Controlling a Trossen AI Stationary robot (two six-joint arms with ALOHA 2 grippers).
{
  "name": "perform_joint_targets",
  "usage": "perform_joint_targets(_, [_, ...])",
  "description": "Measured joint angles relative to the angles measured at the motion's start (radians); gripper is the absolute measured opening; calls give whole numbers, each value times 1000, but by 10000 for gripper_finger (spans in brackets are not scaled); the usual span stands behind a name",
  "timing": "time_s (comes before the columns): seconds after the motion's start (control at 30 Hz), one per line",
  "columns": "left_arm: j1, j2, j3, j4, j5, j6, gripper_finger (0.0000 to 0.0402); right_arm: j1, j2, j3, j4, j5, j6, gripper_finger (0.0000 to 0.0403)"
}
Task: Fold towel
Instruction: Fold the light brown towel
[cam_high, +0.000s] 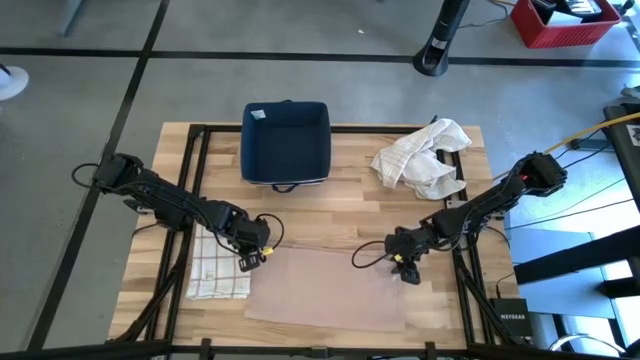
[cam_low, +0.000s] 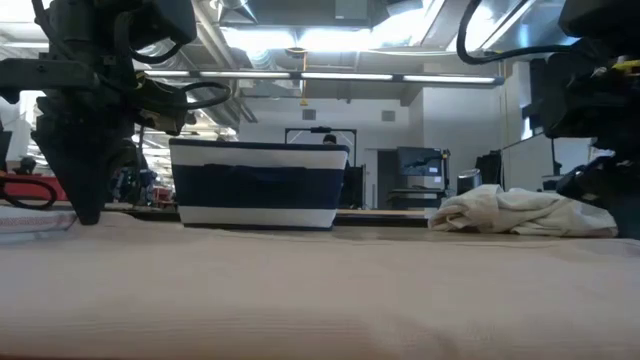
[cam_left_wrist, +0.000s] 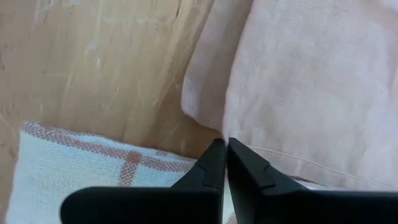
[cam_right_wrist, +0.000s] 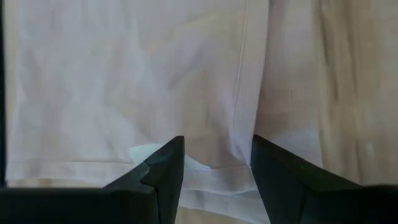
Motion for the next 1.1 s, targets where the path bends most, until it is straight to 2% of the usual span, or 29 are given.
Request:
perform_joint_targets(0.27, [0,0,0,0,0,0,7,0,-1,2,-59,-106,-7,182])
perform_joint_targets(0.47, [0,0,0,0,0,-16,2,0,0,2,-22,-26,-49,182])
perform_joint_targets(0.73, [0,0,0,0,0,-19,7,0,0,1,-43,-30,-46,177])
perform_joint_targets(0.93, [0,0,0,1,0,-19,2,0,0,1,-50,-45,-31,120])
perform_joint_targets(1.1, [0,0,0,1,0,-24,8,0,1,1,-56,-7,-29,69])
